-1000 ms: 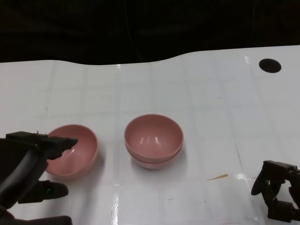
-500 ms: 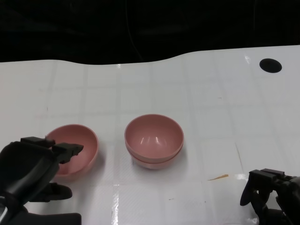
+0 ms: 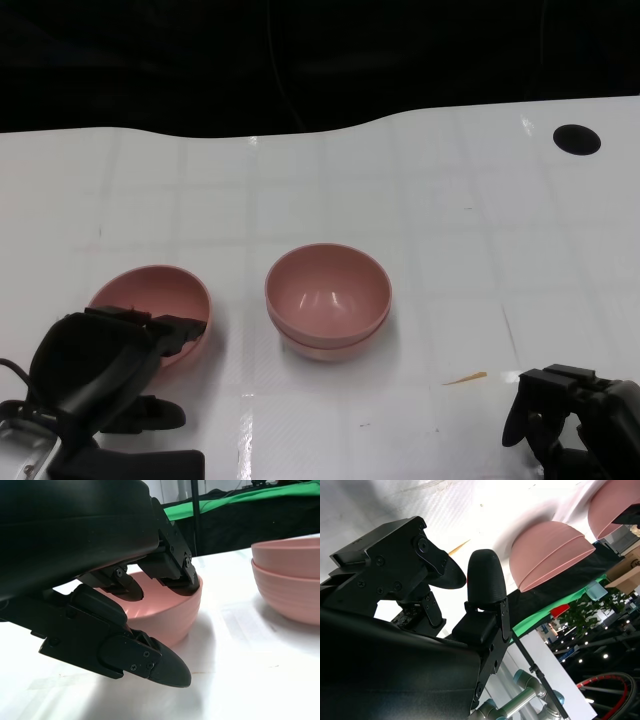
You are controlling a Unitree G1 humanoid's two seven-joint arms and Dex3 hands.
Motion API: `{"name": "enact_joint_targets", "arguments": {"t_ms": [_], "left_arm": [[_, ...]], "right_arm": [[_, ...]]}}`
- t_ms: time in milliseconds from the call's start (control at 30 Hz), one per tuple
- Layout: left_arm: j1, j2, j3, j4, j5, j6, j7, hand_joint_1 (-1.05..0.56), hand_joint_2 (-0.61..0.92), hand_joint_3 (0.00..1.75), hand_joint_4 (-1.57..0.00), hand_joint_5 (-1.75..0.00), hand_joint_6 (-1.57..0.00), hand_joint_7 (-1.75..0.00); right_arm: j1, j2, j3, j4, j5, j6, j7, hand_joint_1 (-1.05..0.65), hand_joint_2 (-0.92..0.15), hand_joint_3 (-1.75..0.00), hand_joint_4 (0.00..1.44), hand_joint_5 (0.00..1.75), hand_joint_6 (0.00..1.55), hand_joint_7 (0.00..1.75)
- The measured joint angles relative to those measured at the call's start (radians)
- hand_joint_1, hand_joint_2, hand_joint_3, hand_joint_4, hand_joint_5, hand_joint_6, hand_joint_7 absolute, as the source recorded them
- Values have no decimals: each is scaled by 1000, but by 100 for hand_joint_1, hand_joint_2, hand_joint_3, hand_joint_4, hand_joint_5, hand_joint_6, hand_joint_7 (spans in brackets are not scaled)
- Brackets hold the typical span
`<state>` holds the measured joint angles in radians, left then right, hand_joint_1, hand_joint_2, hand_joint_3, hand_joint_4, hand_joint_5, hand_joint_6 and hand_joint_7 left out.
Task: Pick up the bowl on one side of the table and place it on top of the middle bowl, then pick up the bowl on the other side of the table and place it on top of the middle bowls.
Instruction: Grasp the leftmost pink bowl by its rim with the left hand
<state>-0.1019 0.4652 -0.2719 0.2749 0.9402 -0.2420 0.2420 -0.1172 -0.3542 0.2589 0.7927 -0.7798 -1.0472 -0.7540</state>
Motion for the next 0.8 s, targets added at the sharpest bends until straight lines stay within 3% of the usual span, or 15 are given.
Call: {"name": "enact_joint_targets", "arguments": {"t_ms": [567,667,800], "left_arm": [[-165,-17,-130,380,-8,-63,244,-69,92,2,-66,-1,-65,0],[-178,-20,-140,428,-12,-97,315,-40,89,1,-82,-6,-78,-5],[-199,-33,-152,501,-25,-141,394,-39,92,11,-104,-11,-99,-9]], "right_arm": [[3,-2,22,-7,0,9,0,-10,-53,-123,78,175,73,153],[3,-5,22,-8,0,9,0,-10,-53,-123,78,175,72,153],[4,-11,23,-12,0,9,0,-9,-53,-123,78,175,72,154]]}}
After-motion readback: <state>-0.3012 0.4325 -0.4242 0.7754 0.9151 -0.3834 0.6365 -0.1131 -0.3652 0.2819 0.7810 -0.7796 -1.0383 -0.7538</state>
